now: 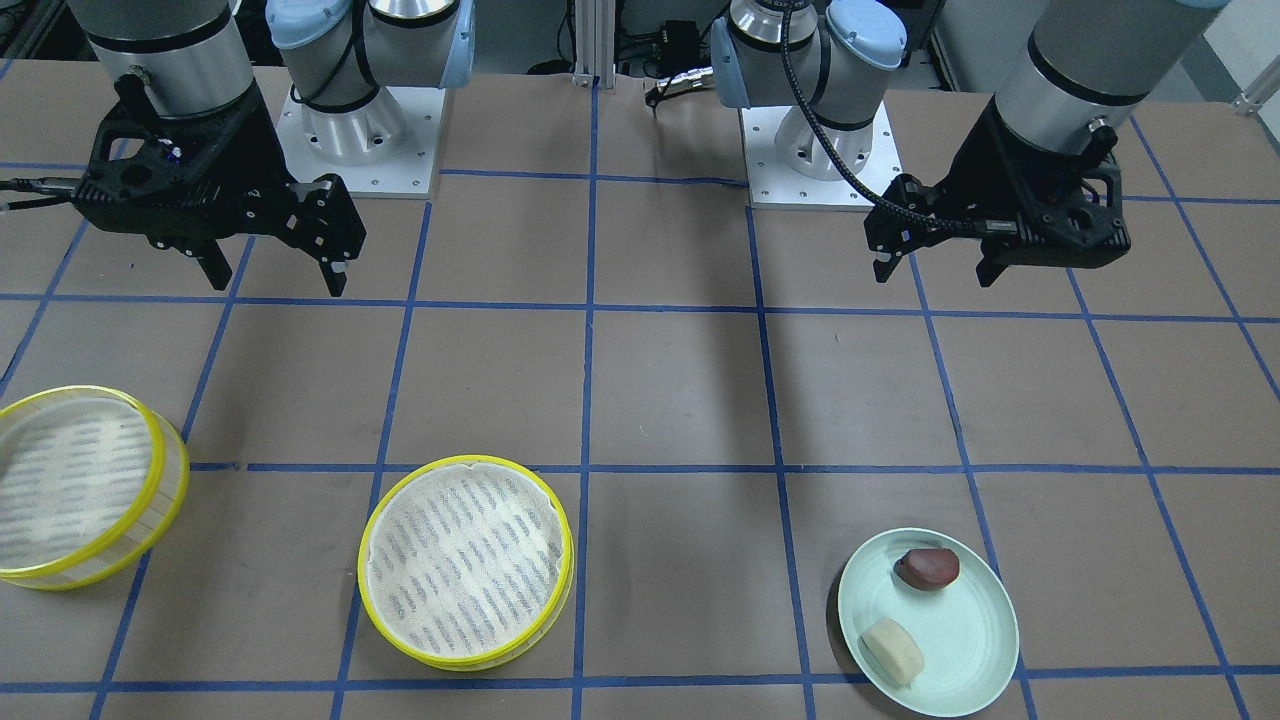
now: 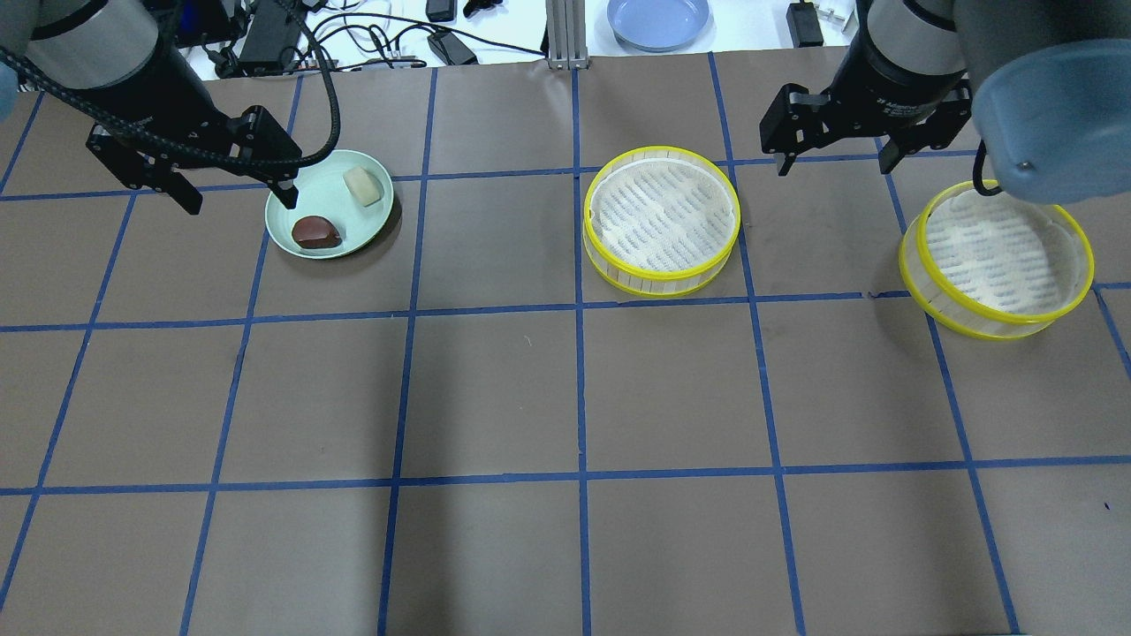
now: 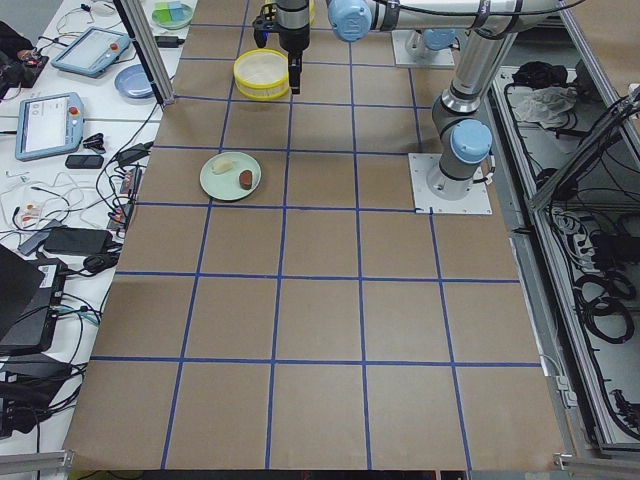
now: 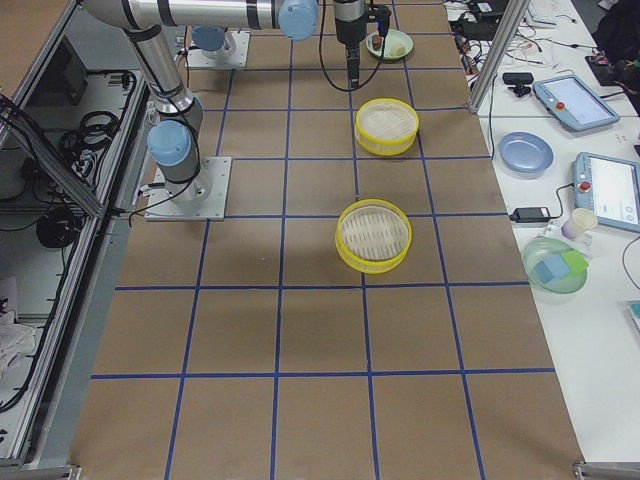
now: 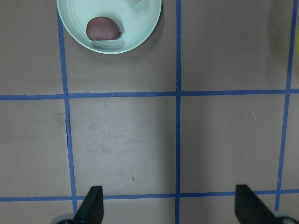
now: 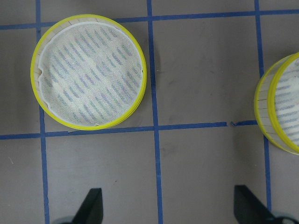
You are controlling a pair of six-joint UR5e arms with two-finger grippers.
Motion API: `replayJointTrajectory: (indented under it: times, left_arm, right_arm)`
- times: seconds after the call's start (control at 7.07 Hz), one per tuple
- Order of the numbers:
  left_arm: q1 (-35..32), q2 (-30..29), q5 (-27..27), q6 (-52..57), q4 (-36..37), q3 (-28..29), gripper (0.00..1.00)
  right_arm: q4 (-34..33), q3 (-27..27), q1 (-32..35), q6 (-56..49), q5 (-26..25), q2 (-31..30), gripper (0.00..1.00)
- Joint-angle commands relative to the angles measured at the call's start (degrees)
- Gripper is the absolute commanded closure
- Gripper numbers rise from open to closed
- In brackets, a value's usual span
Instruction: Stack buns with steamer
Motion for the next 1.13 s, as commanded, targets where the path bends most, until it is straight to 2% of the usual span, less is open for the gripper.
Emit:
replayJointTrajectory:
  times: [0.0, 0.28, 0.42, 0.71, 0.85, 0.99]
  left_arm:
    - [0.38, -0.02, 0.06, 0.00, 0.02, -0.03, 0.00]
    - [0.82, -0.98, -0.12, 0.00, 0.46, -0.03, 0.00]
    - [1.86, -1.42, -0.21, 0.79, 0.90, -0.03, 0.00]
    - [5.11, -3.00, -0.38, 1.84, 2.74, -0.12, 0.00]
    - [5.47, -5.10, -0.38, 1.68, 6.58, -0.30, 0.00]
    - [5.56, -8.77, -0.82, 1.67, 15.84, -1.43, 0.00]
  right_arm:
    - [0.06, -0.03, -0.03, 0.09, 0.00, -0.06, 0.00]
    - [-0.19, -0.03, -0.30, -0.08, 0.00, 0.11, 0.00]
    - [0.06, -0.03, -2.73, -0.43, -0.17, 2.11, 0.00]
    - [-0.37, -1.16, -14.65, -13.27, 0.01, 4.76, 0.00]
    - [-0.55, -1.43, -21.59, -24.06, -0.17, 6.68, 0.00]
    - [-0.72, -1.87, -28.96, -27.91, 0.17, 8.70, 0.00]
